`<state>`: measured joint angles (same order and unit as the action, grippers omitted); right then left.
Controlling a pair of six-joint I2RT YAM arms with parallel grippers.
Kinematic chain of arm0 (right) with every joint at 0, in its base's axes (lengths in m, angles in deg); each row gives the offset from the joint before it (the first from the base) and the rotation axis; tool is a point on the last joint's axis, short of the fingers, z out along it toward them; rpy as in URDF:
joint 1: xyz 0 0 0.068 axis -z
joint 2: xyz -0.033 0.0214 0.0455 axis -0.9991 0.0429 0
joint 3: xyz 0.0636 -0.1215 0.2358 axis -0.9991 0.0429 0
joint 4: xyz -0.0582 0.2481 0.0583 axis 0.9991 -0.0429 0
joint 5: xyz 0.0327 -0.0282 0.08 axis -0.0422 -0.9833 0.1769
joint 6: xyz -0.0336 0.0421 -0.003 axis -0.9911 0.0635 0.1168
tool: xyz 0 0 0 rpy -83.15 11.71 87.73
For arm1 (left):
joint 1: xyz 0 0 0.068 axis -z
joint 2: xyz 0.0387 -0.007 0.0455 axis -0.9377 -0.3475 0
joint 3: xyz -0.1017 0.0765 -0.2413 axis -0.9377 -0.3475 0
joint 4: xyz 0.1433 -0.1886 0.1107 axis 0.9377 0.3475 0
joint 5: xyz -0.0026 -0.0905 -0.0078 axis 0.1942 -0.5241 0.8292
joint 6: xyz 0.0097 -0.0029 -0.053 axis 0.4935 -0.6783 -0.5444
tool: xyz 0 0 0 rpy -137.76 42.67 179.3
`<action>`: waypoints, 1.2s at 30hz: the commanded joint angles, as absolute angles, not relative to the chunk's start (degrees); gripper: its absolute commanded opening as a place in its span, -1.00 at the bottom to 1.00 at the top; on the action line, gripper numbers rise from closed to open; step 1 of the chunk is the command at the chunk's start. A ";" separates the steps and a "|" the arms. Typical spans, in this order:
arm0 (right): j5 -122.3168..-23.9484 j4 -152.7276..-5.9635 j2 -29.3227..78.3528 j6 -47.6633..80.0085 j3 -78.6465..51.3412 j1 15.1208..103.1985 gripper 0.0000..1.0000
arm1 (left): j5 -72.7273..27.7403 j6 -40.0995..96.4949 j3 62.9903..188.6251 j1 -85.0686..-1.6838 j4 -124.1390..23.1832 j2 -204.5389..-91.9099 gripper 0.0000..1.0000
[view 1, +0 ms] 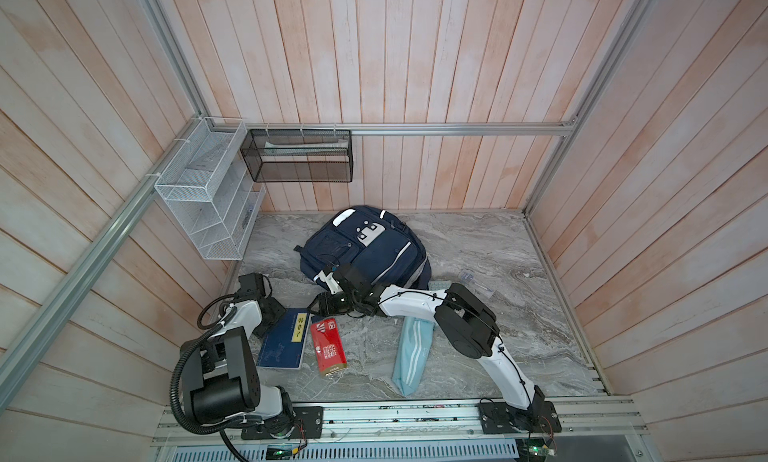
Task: Pack the student bag
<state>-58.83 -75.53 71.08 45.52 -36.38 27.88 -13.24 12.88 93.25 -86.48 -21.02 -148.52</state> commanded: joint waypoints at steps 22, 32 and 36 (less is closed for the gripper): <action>-63.28 -94.04 74.96 44.46 -45.51 28.65 0.26 | -24.26 14.54 88.31 -86.63 -28.93 -148.75 0.30; -60.82 -94.91 80.41 44.71 -52.63 27.56 0.23 | -25.95 14.54 88.22 -86.63 -29.86 -148.70 0.30; -56.82 -91.76 83.76 47.64 -53.17 27.08 0.14 | -27.58 14.35 87.83 -86.63 -30.52 -148.69 0.30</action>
<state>-59.74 -91.92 80.24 46.07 -52.62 27.77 -24.54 14.61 89.95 -86.81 -32.35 -148.14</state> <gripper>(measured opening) 0.575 0.650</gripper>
